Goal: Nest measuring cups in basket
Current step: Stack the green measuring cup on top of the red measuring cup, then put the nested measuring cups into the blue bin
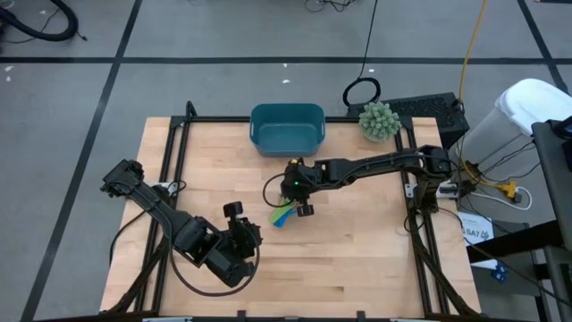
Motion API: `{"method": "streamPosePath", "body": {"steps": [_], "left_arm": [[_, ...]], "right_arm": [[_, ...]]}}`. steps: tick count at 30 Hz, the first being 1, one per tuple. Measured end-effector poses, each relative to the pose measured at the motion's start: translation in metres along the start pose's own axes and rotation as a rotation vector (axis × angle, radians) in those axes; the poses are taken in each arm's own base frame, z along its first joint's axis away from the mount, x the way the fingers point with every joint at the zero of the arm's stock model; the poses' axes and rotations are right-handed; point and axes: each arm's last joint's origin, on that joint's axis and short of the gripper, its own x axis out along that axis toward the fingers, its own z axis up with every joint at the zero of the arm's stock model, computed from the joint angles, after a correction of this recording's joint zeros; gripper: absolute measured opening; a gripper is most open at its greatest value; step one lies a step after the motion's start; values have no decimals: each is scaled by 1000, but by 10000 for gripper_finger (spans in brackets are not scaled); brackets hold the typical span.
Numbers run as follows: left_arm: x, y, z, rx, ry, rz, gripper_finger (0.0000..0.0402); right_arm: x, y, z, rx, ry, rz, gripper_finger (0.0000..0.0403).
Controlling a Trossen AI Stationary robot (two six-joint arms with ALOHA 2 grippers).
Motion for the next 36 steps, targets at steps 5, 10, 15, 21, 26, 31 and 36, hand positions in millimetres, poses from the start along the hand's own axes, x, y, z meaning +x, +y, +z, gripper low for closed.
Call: {"method": "streamPosePath", "body": {"steps": [5, 10, 15, 21, 26, 31, 36], "left_arm": [[0, 0, 0, -1, 1, 1, 147], [0, 0, 0, -1, 2, 1, 147], [0, 1, -2, -6, 16, 12, 147], [15, 9, -4, -123, 49, 54, 147], [27, 20, 5, -309, 42, 52, 148], [48, 29, 19, -432, 17, 58, 148], [85, 38, 22, -452, 122, 93, 149]], "right_arm": [[0, 1, 0, 1, -4, 18, 73], [0, 0, 0, 2, -2, 8, 112], [-5, -1, -1, -6, 22, -55, 141], [-55, 0, 9, -34, -48, -159, 157], [-118, 11, 13, -23, -168, -164, 157], [-157, 24, 3, 46, -216, -134, 157], [-158, 44, -31, 73, -175, -151, 157]]}}
